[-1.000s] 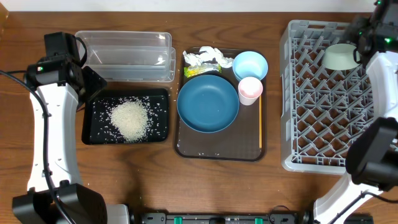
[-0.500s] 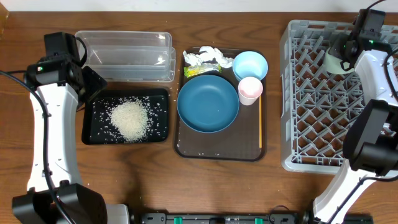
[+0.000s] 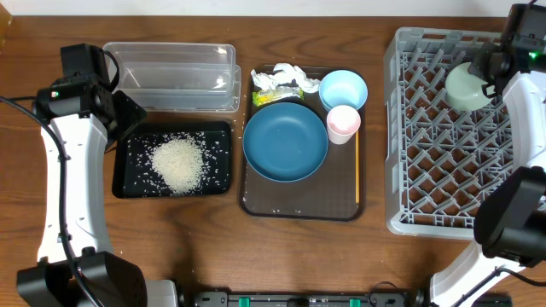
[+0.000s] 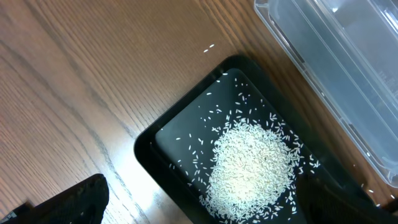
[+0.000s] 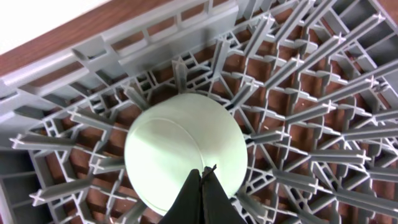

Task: Sort waste into correct bins and load items into the dishwasher rack
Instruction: 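Lower the light-green bowl into the rack's back corner and release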

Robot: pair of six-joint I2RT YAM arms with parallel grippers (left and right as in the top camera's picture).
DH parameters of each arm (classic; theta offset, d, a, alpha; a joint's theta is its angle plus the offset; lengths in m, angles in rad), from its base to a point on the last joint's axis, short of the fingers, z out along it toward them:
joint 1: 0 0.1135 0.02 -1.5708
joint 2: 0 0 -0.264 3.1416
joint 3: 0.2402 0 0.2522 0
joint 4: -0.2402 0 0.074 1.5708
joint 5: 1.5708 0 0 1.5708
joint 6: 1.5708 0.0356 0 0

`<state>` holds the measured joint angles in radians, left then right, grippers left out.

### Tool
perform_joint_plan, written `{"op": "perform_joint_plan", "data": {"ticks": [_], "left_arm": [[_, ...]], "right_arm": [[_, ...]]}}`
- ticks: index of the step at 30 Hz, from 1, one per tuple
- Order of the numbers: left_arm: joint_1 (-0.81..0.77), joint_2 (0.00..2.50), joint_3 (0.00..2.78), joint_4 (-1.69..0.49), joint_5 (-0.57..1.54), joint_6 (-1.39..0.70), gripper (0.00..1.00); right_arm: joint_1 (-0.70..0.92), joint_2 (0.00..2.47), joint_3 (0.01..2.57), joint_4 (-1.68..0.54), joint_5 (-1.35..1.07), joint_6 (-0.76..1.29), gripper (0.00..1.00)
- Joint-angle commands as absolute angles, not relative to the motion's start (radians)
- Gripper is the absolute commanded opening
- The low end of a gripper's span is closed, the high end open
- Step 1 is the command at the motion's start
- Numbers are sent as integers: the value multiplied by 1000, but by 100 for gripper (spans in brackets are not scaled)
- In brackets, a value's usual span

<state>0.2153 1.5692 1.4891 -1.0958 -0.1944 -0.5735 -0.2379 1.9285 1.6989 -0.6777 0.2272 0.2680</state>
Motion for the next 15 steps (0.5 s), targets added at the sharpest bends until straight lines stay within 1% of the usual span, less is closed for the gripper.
{"op": "perform_joint_plan", "data": {"ticks": [1,10,15], "left_arm": [[219,1573,1509,-1098,-211,-582,98],[219,1573,1509,-1098,-211,-582,98],[219,1573,1509,-1098,-211,-582,98]], "right_arm": [[-234,1934,1699,-670,198,284,1],[-236,2041,1699,-673,168,279,1],[-237,2050,1699,-674,168,273,1]]}}
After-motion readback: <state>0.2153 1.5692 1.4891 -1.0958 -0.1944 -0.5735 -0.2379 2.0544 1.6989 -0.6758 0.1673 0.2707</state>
